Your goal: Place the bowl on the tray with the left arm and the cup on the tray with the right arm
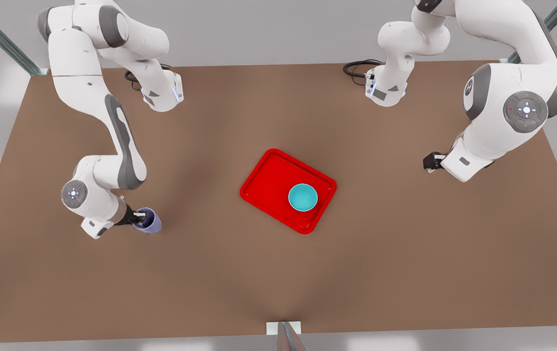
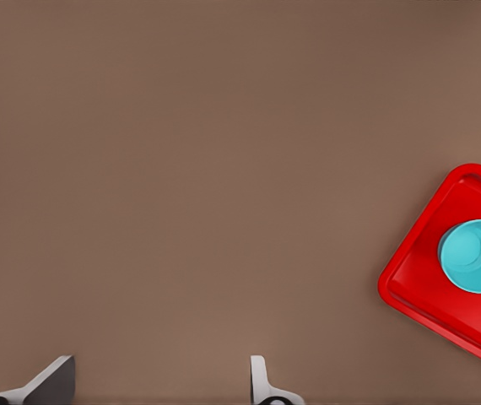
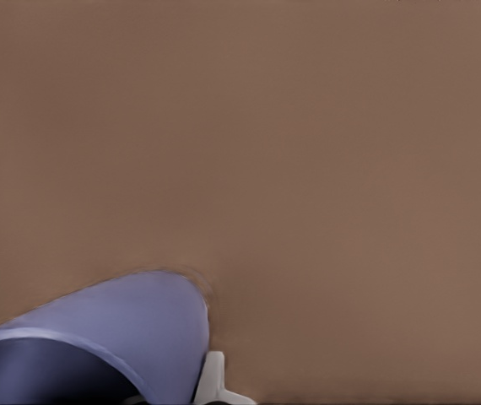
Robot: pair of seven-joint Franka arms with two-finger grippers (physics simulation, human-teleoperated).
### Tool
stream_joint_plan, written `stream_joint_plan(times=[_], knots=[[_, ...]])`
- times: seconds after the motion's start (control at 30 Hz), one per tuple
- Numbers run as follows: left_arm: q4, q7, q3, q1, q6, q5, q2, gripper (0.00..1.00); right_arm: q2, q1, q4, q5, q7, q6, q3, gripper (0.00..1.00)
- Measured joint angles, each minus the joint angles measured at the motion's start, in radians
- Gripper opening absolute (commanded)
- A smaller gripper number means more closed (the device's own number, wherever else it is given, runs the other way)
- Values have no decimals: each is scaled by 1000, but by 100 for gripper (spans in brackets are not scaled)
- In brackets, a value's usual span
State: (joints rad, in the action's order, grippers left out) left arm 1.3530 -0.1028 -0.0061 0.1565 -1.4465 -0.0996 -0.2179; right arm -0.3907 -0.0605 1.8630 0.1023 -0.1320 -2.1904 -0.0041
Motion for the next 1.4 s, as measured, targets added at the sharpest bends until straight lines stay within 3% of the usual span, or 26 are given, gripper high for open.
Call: stream_joint_plan(times=[0.13,0.3,0.63,0.7,1.03,1.1,1.23,1.4], knots=[[0,0,3,-2,0,-1,-2,100,47,-16,-7,-23,5,16,108,21],[0,0,3,-1,-1,-2,-2,100,8,-148,-52,-20,221,-2,146,21],[0,-3,3,0,0,-5,-5,100,-107,-399,-168,-21,598,-5,166,21],[0,-3,3,0,0,-5,-6,100,-137,-456,-156,-43,662,-78,168,21],[0,-32,3,-1,0,-3,-8,100,-191,-545,-92,-51,696,-156,171,22],[0,-34,3,0,0,-3,-8,100,-195,-545,-93,-54,699,-154,171,40],[1,-37,2,0,0,-3,-8,100,-197,-545,-93,-56,701,-155,171,62],[1,-37,2,0,0,-3,-8,100,-183,-540,-97,-53,701,-141,171,64]])
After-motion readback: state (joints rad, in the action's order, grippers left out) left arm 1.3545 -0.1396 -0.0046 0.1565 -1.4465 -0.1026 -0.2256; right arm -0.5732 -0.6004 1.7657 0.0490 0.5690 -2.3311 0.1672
